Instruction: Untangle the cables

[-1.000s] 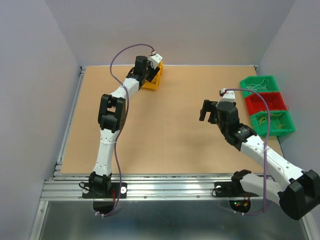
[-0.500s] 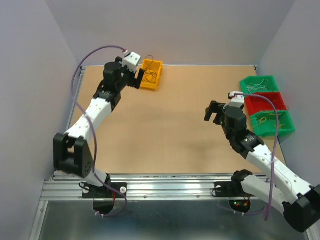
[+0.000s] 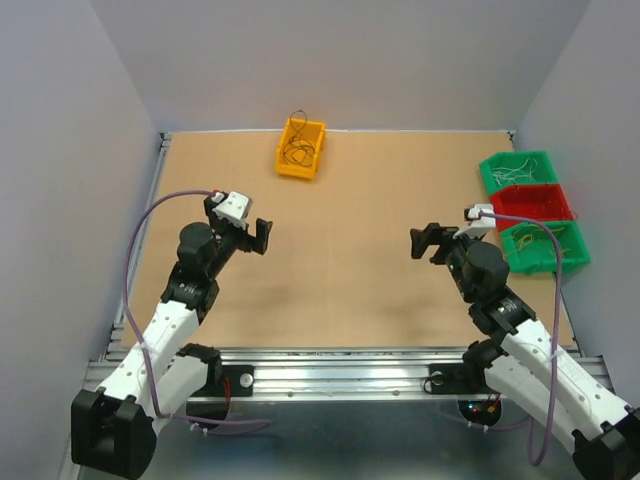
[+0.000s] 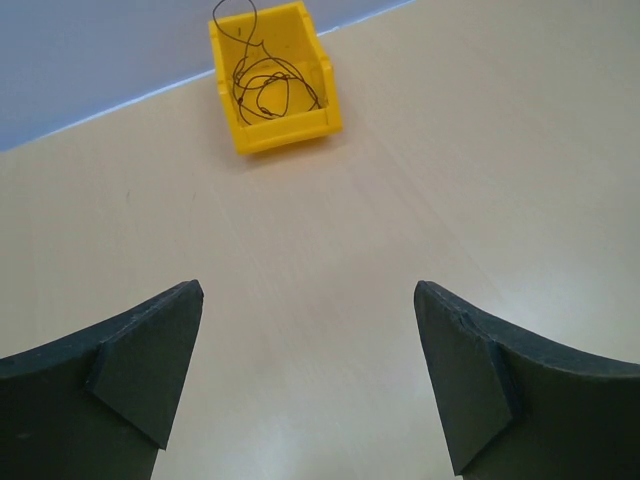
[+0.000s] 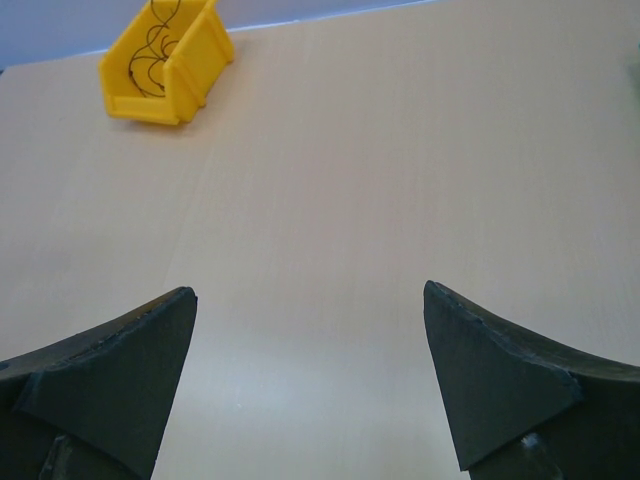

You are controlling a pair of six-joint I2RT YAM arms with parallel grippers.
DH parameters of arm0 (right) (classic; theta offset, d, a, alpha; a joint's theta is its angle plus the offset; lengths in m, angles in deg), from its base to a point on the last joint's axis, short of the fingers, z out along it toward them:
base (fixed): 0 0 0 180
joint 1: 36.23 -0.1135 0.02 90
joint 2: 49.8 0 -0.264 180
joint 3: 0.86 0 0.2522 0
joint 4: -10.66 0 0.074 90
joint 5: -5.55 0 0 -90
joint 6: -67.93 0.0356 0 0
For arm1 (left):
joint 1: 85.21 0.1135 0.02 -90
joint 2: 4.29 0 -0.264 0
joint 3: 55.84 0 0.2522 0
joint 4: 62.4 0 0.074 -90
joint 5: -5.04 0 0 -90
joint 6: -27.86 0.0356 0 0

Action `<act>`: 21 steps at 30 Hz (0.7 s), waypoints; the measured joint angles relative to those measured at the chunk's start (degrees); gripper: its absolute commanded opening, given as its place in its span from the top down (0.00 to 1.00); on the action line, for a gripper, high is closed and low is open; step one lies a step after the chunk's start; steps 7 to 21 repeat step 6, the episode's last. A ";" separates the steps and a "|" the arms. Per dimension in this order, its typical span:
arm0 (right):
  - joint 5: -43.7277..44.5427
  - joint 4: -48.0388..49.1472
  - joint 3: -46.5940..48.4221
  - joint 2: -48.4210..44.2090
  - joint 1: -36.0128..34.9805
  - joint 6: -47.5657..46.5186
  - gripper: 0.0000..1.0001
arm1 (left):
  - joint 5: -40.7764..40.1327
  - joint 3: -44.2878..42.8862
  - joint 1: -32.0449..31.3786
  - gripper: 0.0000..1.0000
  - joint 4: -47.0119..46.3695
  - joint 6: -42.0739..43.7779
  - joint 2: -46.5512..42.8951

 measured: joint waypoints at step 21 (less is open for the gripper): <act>-0.04 1.57 -0.79 3.28 0.00 -0.15 0.00 | -0.70 4.57 0.00 0.01 -3.89 0.00 -4.39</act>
